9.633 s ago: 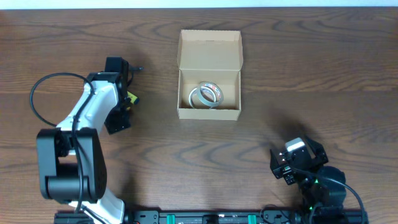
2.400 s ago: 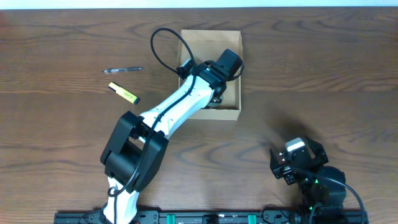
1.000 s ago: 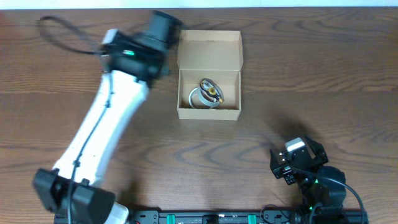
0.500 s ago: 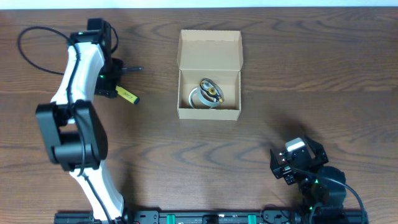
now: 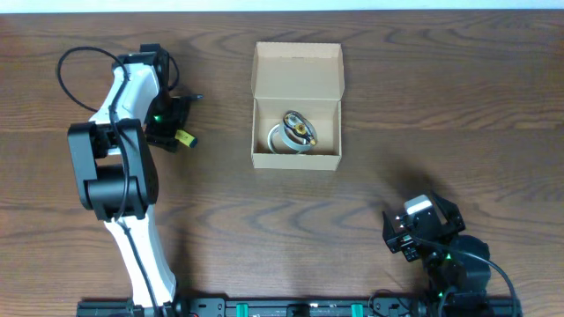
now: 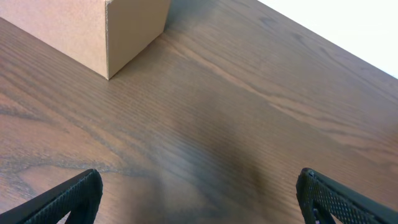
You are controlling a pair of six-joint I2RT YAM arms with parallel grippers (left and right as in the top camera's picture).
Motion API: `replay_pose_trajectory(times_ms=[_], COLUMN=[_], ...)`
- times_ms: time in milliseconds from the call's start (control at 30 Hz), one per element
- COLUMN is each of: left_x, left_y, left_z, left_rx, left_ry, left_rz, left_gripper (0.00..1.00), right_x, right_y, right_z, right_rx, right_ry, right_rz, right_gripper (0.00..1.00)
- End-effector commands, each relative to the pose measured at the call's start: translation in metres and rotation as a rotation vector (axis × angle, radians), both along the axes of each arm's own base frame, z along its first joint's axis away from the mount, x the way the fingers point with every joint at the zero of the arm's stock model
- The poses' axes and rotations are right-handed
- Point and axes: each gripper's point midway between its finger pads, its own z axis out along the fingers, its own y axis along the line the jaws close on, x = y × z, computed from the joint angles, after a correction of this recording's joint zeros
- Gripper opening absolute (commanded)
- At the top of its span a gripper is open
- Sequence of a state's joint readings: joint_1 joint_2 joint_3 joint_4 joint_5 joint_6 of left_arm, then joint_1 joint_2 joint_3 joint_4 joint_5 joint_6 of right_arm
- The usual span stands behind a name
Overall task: Pack container
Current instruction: 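Move the left gripper to the yellow highlighter and grasp it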
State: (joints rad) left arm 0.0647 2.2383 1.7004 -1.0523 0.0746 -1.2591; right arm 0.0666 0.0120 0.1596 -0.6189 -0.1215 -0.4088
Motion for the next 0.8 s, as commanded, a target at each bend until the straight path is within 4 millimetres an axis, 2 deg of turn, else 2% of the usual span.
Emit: replay_pose_trajectory(times_ms=[0, 333, 500, 633, 767], left_x=[-0.006, 0.005, 0.011, 0.013, 0.016], left_y=[0.000, 0.000, 0.001, 0.000, -0.003], left_z=[-0.016, -0.022, -0.025, -0.036, -0.035], left_rx=[-0.009, -0.005, 0.002, -0.002, -0.002], left_ry=[0.044, 0.005, -0.024, -0.047, -0.063], left_rz=[-0.004, -0.006, -0.006, -0.006, -0.014], left_gripper=[0.68, 0.40, 0.38, 0.29, 0.24], right_x=[0.000, 0.000, 0.000, 0.000, 0.000], right_y=[-0.002, -0.002, -0.002, -0.002, -0.002], right_z=[-0.001, -0.001, 0.000, -0.001, -0.001], right_rx=[0.009, 0.009, 0.009, 0.009, 0.009], right_ry=[0.001, 0.001, 0.000, 0.001, 0.001], right_rz=[-0.014, -0.014, -0.014, -0.014, -0.014], right_gripper=[0.99, 0.99, 0.99, 0.99, 0.99])
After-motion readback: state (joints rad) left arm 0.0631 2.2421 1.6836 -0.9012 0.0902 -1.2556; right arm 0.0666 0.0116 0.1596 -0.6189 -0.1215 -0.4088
